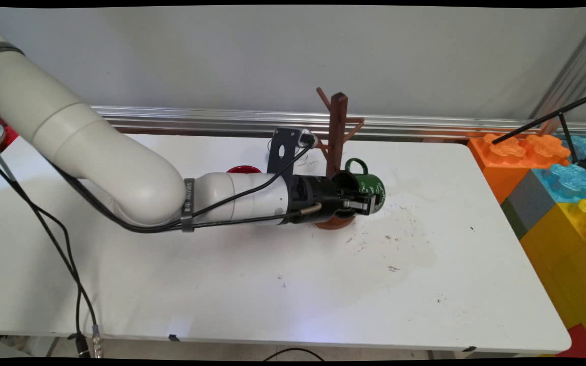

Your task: Place the picked object on the table

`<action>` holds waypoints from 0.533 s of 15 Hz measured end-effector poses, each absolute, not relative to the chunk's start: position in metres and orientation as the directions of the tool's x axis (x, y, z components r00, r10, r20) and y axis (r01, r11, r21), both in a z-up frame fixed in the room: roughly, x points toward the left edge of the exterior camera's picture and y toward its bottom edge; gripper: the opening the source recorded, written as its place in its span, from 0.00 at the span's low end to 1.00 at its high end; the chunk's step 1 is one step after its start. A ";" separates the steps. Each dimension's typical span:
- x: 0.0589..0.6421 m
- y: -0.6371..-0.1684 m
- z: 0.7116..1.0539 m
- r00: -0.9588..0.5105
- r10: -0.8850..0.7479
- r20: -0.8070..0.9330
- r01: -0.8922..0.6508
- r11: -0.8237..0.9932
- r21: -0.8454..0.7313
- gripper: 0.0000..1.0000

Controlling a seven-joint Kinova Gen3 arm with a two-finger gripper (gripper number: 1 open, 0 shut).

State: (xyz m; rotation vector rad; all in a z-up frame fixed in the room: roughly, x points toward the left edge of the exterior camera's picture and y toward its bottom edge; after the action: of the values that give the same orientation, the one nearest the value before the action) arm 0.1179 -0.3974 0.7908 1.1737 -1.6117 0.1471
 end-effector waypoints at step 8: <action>0.128 -0.373 0.819 -0.001 -0.604 0.797 -0.708 0.563 0.426 0.00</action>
State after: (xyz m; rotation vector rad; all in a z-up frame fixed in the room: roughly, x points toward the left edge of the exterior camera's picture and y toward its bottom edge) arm 0.1278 -0.3729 0.8190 1.1086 -1.6833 0.1165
